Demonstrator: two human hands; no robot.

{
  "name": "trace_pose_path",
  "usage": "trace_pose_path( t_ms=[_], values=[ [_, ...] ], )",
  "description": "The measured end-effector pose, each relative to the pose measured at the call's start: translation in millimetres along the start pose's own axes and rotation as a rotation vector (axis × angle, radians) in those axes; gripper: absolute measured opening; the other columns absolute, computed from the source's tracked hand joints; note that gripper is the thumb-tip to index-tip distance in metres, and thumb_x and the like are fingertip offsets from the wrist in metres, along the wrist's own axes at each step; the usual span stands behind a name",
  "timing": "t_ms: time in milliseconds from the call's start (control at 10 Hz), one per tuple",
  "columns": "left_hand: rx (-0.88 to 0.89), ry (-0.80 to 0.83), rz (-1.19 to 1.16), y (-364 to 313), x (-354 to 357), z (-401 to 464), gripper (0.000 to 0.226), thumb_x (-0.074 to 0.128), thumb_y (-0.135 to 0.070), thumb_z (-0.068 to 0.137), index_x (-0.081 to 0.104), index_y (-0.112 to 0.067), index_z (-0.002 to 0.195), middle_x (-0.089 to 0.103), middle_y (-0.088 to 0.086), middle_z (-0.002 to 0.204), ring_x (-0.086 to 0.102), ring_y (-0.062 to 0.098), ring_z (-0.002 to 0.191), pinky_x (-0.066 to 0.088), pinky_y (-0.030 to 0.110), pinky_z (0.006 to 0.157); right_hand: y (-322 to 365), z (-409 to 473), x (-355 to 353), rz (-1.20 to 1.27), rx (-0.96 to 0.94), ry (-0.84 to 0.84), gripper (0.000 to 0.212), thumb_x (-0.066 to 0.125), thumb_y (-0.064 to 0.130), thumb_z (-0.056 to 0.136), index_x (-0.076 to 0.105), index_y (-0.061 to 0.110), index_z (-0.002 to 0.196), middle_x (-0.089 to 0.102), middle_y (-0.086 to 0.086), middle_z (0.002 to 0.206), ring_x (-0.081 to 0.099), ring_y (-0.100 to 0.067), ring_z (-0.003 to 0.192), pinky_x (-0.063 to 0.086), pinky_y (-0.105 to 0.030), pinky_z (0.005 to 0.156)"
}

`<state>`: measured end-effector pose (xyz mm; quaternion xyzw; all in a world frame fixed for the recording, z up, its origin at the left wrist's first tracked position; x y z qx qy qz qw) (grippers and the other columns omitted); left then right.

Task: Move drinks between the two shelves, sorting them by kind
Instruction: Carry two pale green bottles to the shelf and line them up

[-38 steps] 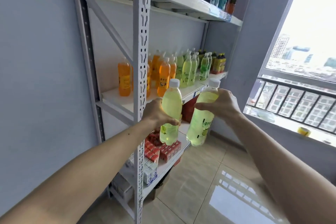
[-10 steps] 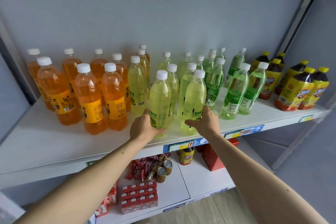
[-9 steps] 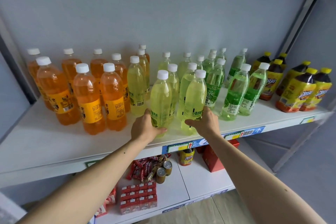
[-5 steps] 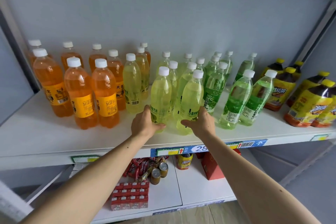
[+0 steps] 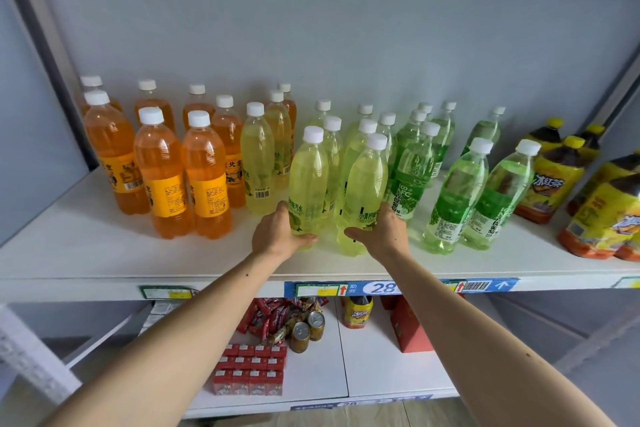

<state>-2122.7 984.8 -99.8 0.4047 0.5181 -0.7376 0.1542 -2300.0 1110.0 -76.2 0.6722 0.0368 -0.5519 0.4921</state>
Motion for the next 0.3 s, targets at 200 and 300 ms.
trace_pose_path(
  t_ms=[200, 300],
  values=[
    [0.01, 0.07, -0.054, 9.2, 2.4, -5.7, 0.082, 0.083, -0.042, 0.07, 0.041, -0.008, 0.131, 0.06, 0.007, 0.125, 0.058, 0.022, 0.112, 0.048, 0.03, 0.09, 0.4, -1.3, -0.9, -0.036, 0.023, 0.039, 0.072, 0.084, 0.04, 0.07, 0.044, 0.005, 0.12, 0.063, -0.015, 0.113, 0.057, -0.028, 0.096, 0.047, -0.035, 0.075],
    [0.036, 0.06, -0.076, 14.1, -2.8, -15.9, 0.085, 0.08, -0.043, 0.072, 0.039, -0.008, 0.137, 0.053, 0.009, 0.139, 0.053, 0.025, 0.124, 0.043, 0.032, 0.1, -3.0, -6.4, -3.8, -0.022, 0.009, 0.05, 0.08, 0.085, 0.041, 0.069, 0.042, 0.008, 0.128, 0.063, -0.012, 0.118, 0.06, -0.027, 0.103, 0.05, -0.036, 0.081]
  ],
)
Point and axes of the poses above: each hand's wrist, its own z-axis towards the middle knuckle, its own x-axis out of the palm, y = z × x, the point moved 7 cm from there along z, towards the middle knuckle
